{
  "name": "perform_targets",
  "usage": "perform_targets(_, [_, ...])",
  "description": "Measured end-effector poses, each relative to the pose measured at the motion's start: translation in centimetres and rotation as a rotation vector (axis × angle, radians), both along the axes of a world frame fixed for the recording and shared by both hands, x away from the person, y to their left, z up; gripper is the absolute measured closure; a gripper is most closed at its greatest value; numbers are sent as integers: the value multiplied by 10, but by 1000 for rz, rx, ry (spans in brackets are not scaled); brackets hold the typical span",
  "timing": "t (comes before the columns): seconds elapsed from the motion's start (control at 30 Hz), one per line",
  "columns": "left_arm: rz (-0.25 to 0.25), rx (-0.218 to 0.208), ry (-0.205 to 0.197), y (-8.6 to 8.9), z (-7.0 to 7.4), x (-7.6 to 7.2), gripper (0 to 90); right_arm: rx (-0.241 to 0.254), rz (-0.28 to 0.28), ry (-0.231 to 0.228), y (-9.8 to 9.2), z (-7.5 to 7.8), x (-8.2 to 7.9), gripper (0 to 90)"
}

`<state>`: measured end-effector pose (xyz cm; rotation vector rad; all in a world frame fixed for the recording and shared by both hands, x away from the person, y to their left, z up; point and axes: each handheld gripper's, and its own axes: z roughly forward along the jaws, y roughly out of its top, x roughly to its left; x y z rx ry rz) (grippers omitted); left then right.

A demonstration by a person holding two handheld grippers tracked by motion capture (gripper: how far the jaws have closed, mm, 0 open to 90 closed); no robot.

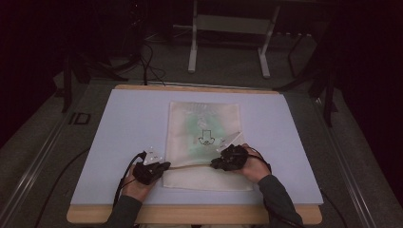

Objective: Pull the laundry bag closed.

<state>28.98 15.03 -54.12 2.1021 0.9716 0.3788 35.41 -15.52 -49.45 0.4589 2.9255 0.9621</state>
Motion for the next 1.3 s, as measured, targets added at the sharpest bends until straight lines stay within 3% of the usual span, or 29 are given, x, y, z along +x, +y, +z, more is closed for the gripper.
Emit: perform_targets(1.3, [1, -2, 0, 0, 0, 0, 896, 31, -28, 12, -22, -2, -1, 822])
